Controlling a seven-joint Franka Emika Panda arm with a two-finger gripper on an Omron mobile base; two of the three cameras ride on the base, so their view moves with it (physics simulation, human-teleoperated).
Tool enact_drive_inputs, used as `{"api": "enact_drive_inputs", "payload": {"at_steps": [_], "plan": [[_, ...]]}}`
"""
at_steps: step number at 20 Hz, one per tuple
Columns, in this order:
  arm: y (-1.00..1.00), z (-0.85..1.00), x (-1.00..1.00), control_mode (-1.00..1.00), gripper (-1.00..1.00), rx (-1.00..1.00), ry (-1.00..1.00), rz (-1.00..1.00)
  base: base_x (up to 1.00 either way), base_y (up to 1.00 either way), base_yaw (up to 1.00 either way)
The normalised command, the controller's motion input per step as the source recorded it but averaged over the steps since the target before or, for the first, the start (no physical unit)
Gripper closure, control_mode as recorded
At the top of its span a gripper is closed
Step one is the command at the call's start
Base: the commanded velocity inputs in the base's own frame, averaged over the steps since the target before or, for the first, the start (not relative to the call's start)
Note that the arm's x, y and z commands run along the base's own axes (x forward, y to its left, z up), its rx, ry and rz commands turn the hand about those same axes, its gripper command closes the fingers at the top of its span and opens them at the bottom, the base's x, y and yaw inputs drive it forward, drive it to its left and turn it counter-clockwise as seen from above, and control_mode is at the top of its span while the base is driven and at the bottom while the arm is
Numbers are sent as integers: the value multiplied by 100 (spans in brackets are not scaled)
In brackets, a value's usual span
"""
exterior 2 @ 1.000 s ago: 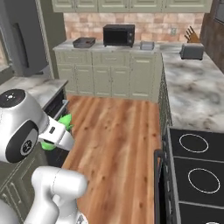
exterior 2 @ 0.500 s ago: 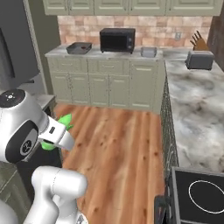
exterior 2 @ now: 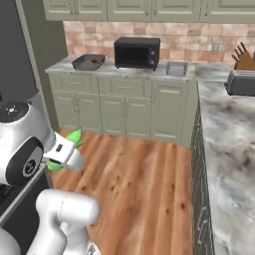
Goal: Place one corn and one chicken drumstick in each tupperware on the nearby counter, to pack two identical lunches.
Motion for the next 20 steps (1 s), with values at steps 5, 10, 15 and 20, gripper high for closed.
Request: {"api": "enact_drive_inputs", "payload": {"at_steps": [5, 10, 15, 20], "plan": [[0, 0, 0, 100, 100, 0, 0, 0, 100, 0, 12], [0, 0, 0, 100, 100, 0, 0, 0, 100, 0, 12], [0, 0, 0, 100, 100, 0, 0, 0, 100, 0, 12], [0, 0, 0, 100, 100, 0, 0, 0, 100, 0, 10]]}}
